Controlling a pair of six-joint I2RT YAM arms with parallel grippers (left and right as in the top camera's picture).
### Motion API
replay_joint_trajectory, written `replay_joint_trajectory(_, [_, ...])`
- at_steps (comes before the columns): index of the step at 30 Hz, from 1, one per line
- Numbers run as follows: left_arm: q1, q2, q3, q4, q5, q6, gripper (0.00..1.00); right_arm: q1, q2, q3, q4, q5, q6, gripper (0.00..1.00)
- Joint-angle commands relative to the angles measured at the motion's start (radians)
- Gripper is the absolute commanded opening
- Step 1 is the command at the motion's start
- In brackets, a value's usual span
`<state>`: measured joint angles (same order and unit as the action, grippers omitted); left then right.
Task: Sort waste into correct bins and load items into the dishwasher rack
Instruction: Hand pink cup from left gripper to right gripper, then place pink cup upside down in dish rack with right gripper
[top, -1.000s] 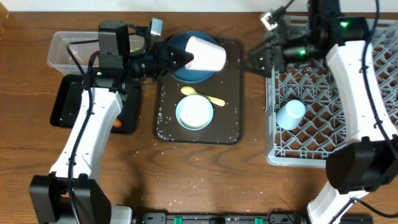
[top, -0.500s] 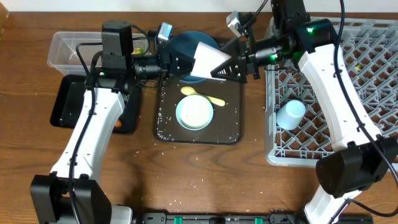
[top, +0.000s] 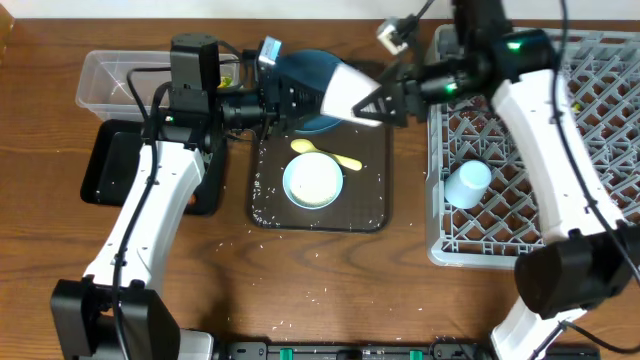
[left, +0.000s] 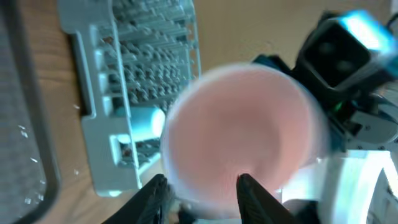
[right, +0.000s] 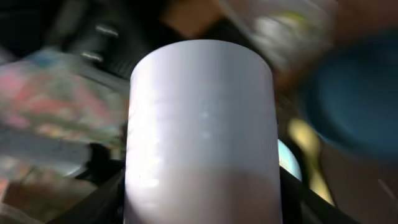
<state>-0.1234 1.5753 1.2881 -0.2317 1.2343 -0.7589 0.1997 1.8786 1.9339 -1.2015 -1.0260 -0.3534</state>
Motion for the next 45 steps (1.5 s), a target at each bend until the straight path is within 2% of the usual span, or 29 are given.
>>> replay_joint_trajectory(1, [0.001,-0.004,0.007,0.001,-0.123,0.08,0.4,-0.089,-0.09,0.002,-0.035,0.275,0.163,0.48])
replay_joint_trajectory(8, [0.001,-0.004,-0.014,-0.039,-0.409,0.12,0.46,-0.262,-0.198,0.002,-0.221,0.74,0.409,0.55])
replay_joint_trajectory(13, [-0.008,-0.004,-0.015,-0.172,-0.607,0.139,0.47,-0.338,-0.191,0.002,-0.451,0.904,0.435,0.58])
replay_joint_trajectory(15, [-0.012,-0.004,-0.015,-0.204,-0.664,0.138,0.47,-0.361,-0.19,-0.002,-0.495,0.913,0.439,0.58])
replay_joint_trajectory(21, [-0.032,-0.004,-0.015,-0.258,-0.765,0.194,0.47,-0.384,-0.19,-0.098,-0.475,1.027,0.521,0.59])
replay_joint_trajectory(29, [-0.038,-0.004,-0.015,-0.282,-0.859,0.209,0.47,-0.433,-0.189,-0.348,-0.345,0.993,0.515,0.55])
replay_joint_trajectory(34, [-0.04,-0.004,-0.015,-0.29,-0.878,0.209,0.47,-0.443,-0.188,-0.444,-0.269,0.976,0.514,0.55])
replay_joint_trajectory(40, [-0.04,-0.004,-0.015,-0.298,-0.881,0.209,0.47,-0.443,-0.167,-0.498,-0.198,0.977,0.541,0.57])
replay_joint_trajectory(45, [-0.04,-0.004,-0.015,-0.314,-0.88,0.209,0.47,-0.453,-0.134,-0.542,-0.145,0.993,0.583,0.66])
